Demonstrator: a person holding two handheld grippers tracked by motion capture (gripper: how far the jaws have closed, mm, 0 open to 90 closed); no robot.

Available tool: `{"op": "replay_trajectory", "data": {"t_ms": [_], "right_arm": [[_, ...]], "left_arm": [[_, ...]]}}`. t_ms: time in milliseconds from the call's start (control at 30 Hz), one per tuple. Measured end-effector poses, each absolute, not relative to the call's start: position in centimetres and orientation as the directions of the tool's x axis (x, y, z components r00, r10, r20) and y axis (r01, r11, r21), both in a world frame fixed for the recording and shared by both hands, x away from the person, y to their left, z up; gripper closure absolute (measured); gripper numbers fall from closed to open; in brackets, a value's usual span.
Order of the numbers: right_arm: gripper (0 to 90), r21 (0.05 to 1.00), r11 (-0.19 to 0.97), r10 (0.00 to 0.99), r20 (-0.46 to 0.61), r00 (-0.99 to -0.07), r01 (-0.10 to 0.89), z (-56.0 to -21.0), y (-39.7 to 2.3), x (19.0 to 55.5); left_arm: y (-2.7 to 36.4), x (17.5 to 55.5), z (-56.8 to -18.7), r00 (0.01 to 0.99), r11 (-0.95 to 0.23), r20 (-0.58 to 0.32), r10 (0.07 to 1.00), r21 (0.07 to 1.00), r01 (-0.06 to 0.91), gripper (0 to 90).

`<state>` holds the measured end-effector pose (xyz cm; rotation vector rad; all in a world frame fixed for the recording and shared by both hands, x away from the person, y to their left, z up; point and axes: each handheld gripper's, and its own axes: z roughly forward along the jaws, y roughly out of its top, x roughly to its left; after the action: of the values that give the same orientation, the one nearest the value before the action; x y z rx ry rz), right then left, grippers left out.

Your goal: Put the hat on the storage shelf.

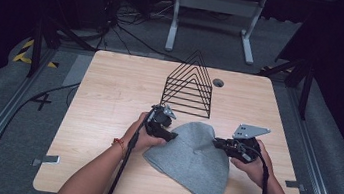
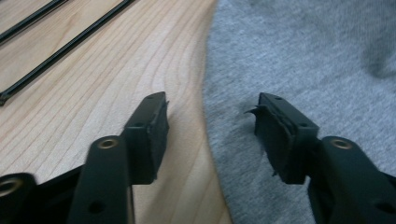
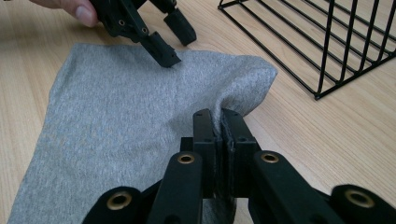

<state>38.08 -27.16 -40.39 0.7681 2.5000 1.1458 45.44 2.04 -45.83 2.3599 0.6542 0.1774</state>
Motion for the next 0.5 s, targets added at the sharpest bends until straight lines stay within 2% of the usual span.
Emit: {"op": "replay_trajectory", "data": {"t_ms": [300,500], "right_arm": [[85.7,0.762,0.542,0.58,-0.034,-0.814,0.355,-40.6,-27.26,38.2],[85.7,0.768,0.532,0.586,-0.029,-0.809,0.357,-40.64,-27.63,38.24]], "left_arm": [[1.9,45.04,-45.71,0.886,-0.659,-0.084,0.457,0.637,0.4,82.6],[2.41,45.01,-45.48,0.873,-0.634,-0.085,0.48,0.654,0.413,85.1]]}}
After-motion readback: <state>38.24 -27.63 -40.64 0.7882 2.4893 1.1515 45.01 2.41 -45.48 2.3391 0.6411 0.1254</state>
